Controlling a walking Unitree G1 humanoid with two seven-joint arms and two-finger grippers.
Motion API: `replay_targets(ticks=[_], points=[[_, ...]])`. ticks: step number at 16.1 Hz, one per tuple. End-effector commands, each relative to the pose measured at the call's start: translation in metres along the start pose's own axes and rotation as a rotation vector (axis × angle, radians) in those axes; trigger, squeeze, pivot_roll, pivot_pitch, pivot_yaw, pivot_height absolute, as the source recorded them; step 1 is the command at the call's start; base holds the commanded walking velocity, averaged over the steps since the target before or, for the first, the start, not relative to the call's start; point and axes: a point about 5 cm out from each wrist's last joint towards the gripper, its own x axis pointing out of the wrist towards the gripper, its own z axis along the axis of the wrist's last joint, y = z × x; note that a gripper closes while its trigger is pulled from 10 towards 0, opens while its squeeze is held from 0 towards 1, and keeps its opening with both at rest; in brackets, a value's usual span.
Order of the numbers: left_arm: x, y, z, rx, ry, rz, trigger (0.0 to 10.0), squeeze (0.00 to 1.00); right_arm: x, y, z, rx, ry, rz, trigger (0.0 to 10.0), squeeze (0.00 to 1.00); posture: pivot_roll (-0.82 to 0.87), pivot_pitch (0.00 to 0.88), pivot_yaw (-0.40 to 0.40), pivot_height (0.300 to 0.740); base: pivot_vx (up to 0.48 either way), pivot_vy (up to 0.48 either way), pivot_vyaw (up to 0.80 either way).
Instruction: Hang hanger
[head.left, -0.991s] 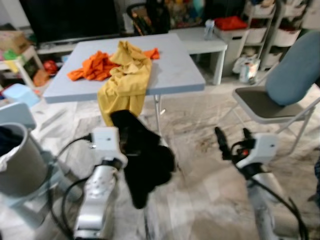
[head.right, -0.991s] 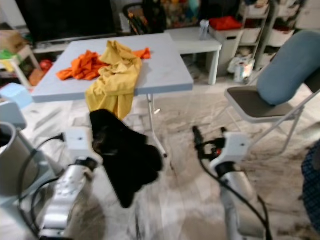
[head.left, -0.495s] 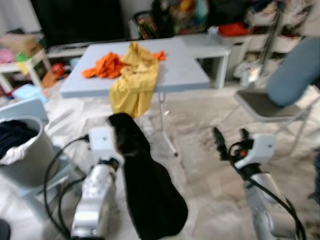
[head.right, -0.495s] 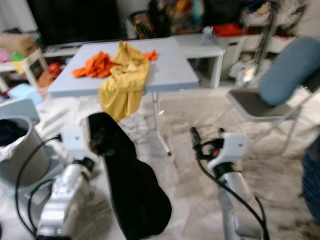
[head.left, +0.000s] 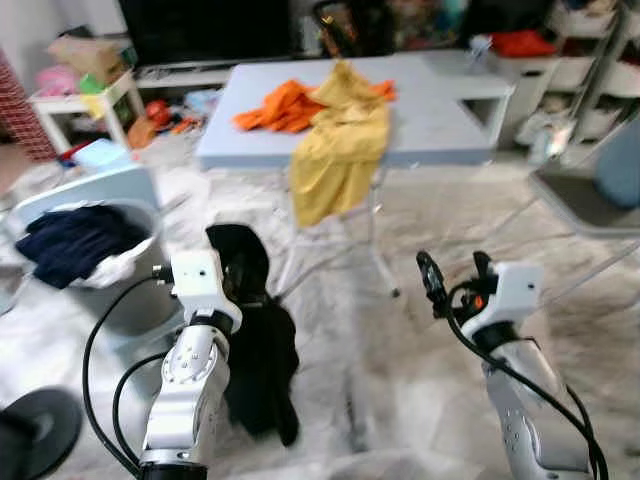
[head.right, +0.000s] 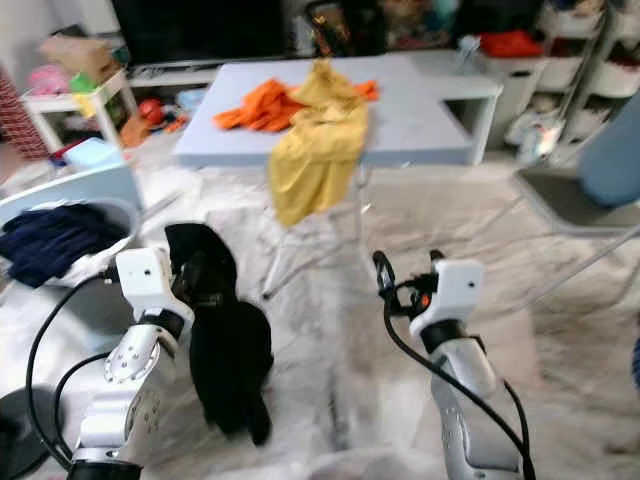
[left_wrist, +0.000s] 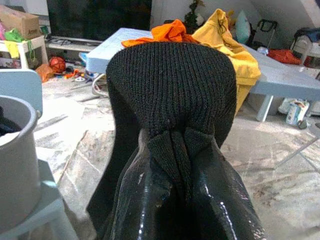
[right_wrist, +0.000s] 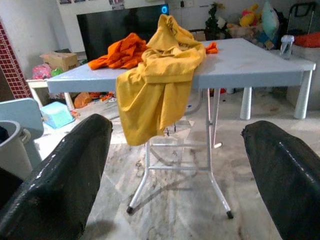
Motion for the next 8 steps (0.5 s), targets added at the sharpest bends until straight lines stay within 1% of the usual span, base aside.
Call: replay_targets(ticks=[1,2,3,4,5,6,7,8], points=[[0.0016,-0.0061,0.0069,-0.023,-0.036,-0.038,10.0,0.0,-0.0002,-0.0016,-0.0028,-0.035,0.036,-0.014,10.0,0.0,-0.15,0.0,0.041,0.74,0.0,0.0,0.0],[0.0015,-0.0068,0.0063,-0.026,-0.031,-0.045,10.0,0.0,0.0003,0.0004,-0.0017,-0.031,0.024,0.001,10.0,0.0,-0.16,0.0,0.041,0.74,0.0,0.0,0.0],[0.0011,-0.0064,0.0065,-0.024,-0.033,-0.045,10.0,0.0,-0.0001,0.0004,-0.001,-0.043,0.02,-0.009,10.0,0.0,-0.16,0.0,0.043,0.74,0.0,0.0,0.0],[0.0009,-0.0076,0.0066,-0.031,-0.036,-0.067,10.0,0.0,0.0002,0.0007,0.0007,-0.074,0.005,0.006,10.0,0.0,-0.16,0.0,0.044,0.74,0.0,0.0,0.0],[0.0007,-0.0076,0.0067,-0.032,-0.038,-0.073,10.0,0.0,0.0003,0.0005,0.0019,-0.073,-0.01,0.01,10.0,0.0,-0.16,0.0,0.046,0.74,0.0,0.0,0.0],[0.0004,-0.0072,0.0068,-0.033,-0.038,-0.073,10.0,0.0,0.0002,0.002,0.0031,-0.046,-0.016,0.037,10.0,0.0,-0.16,0.0,0.047,0.74,0.0,0.0,0.0],[-0.0002,-0.0065,0.0068,-0.034,-0.037,-0.076,10.0,0.0,-0.0003,0.0047,0.0047,-0.056,-0.02,0.067,10.0,0.0,-0.16,0.0,0.048,0.74,0.0,0.0,0.0],[-0.0011,-0.006,0.0066,-0.035,-0.034,-0.08,10.0,0.0,-0.002,0.0084,0.0036,-0.039,-0.001,0.079,10.0,0.0,-0.16,0.0,0.052,0.74,0.0,0.0,0.0]])
